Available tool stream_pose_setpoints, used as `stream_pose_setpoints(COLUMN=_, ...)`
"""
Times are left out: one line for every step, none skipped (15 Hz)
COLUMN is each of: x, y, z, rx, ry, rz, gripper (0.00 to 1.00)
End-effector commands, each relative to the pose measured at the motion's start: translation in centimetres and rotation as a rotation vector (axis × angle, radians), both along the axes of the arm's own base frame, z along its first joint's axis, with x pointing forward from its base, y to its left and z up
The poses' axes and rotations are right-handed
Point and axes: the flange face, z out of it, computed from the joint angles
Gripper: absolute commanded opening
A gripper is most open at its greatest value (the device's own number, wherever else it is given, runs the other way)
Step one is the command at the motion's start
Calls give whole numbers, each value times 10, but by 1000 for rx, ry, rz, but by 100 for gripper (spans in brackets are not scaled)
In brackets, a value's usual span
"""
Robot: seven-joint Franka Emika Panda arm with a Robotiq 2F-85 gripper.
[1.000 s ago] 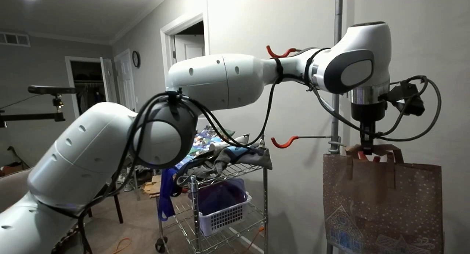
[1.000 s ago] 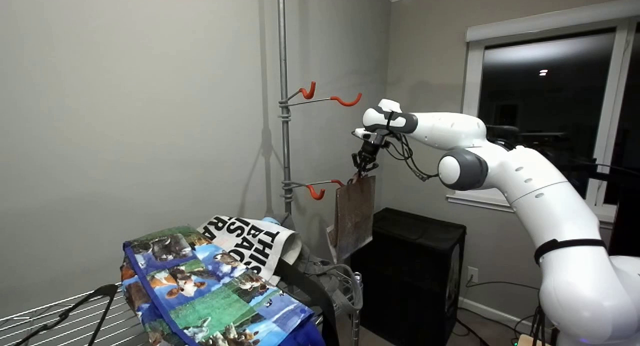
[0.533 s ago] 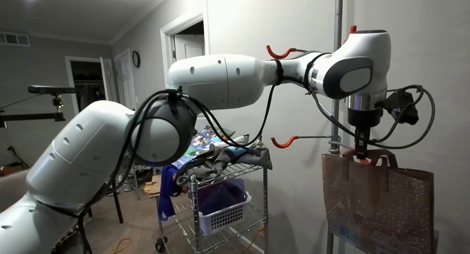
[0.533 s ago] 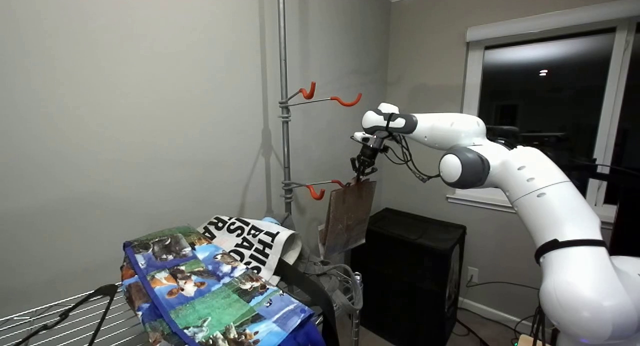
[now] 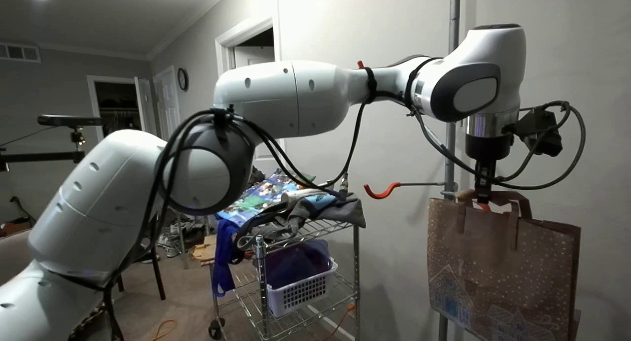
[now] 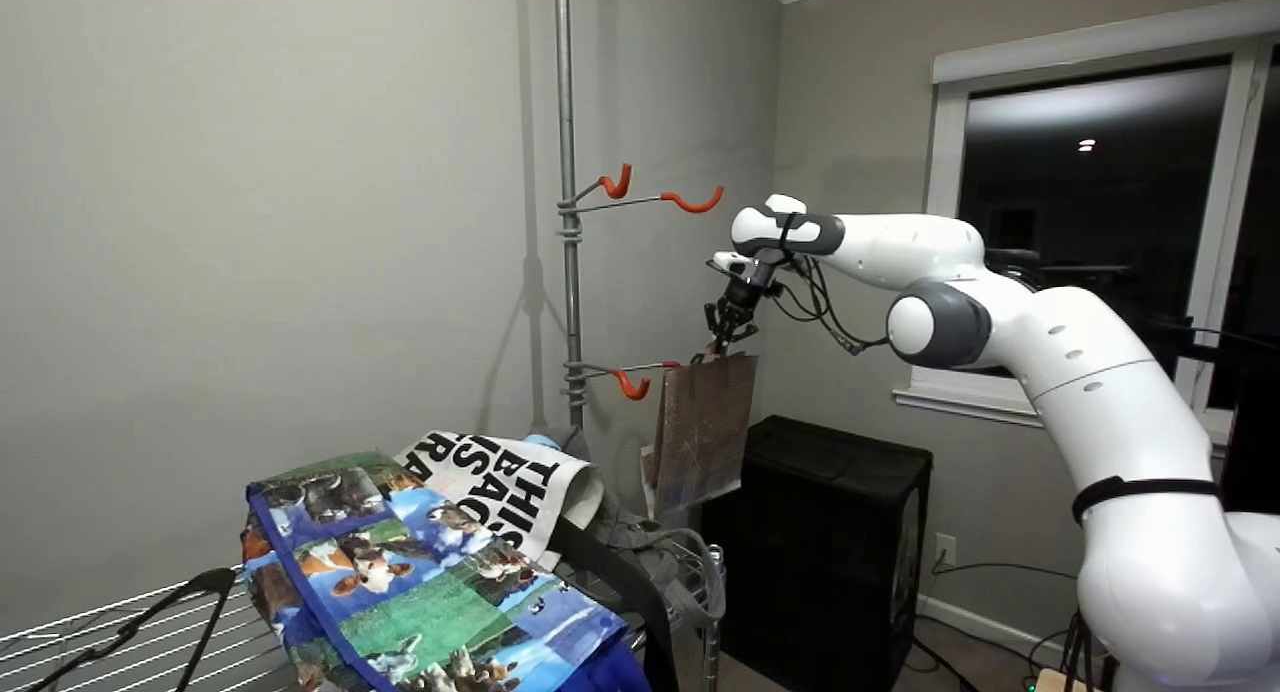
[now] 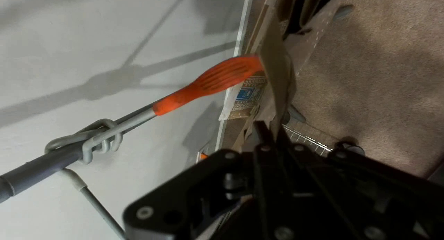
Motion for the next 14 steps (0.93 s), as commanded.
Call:
stream_pose_setpoints(x=-13, y=3, z=18, rx=61, ry=-36, rz=43, gripper=4)
stream_pose_setpoints(x=-15, y=7, z=18, rx=84, ry=-25, rz=61, gripper=4)
stream_pose_setpoints(x=-16, y=11, z=17, rx=101, ry=-8, rz=77, gripper=4)
stream_pose_setpoints(x=-17, y=13, z=16, rx=109, ry=5, rz=89, gripper=4)
stream_pose_setpoints(x=-18, y=15, z=14, rx=112, ry=20, rz=98, gripper=5)
stream_pose_setpoints(x=-19, y=16, z=14, rx=112, ry=31, rz=101, gripper=4)
stream_pose_setpoints(x=-20, y=15, z=12, rx=115, ry=43, rz=104, gripper=4)
stream_pose_setpoints(x=-22, y=16, z=11, rx=127, ry=60, rz=107, gripper=4)
stream_pose_setpoints(x=-25, y=15, z=9, rx=140, ry=84, rz=114, gripper=4)
stream_pose_setpoints(x=-28, y=15, z=7, rx=147, ry=111, rz=120, gripper=4)
stream_pose_setpoints(x=-30, y=14, z=4, rx=149, ry=134, rz=124, gripper=5)
stream_pose_setpoints(x=-32, y=12, z=2, rx=146, ry=153, rz=123, gripper=4)
stream_pose_setpoints(x=-35, y=10, z=2, rx=146, ry=166, rz=121, gripper=4)
stream_pose_setpoints(x=-36, y=7, z=2, rx=144, ry=172, rz=113, gripper=4)
